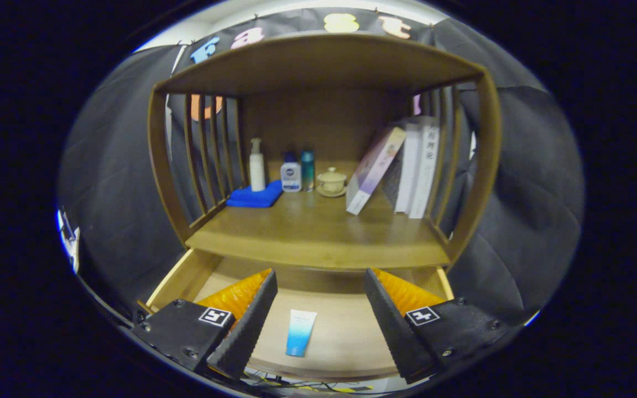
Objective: Pull open the drawer, take out the items inside it, and place them on the countertop above the cabinet.
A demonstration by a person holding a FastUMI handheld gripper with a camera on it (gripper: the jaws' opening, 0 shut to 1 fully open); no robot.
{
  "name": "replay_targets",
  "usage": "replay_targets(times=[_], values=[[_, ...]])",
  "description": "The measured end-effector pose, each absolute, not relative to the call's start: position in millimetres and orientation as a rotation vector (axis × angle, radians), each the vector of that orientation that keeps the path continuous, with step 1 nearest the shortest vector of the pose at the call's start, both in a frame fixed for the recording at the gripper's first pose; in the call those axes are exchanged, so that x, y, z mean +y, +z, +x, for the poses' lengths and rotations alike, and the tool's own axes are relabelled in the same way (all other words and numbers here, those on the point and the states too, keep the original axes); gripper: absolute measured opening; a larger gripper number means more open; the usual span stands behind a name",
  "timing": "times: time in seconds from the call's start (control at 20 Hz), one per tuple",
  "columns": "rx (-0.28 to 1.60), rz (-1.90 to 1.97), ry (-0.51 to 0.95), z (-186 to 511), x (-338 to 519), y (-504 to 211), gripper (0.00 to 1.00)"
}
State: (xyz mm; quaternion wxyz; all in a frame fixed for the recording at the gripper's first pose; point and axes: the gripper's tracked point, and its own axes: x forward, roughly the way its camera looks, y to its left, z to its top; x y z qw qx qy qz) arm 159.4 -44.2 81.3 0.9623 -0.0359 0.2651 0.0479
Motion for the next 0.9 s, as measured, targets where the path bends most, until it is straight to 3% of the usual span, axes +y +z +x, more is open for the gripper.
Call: replay_targets(times=[0.35, 0.9], values=[[0.909, -0.157, 0.157, 181.4, -1.9, -4.3, 0.99], [1.322, -0.062, 0.046, 138.8, -18.2, -90.1, 0.81]])
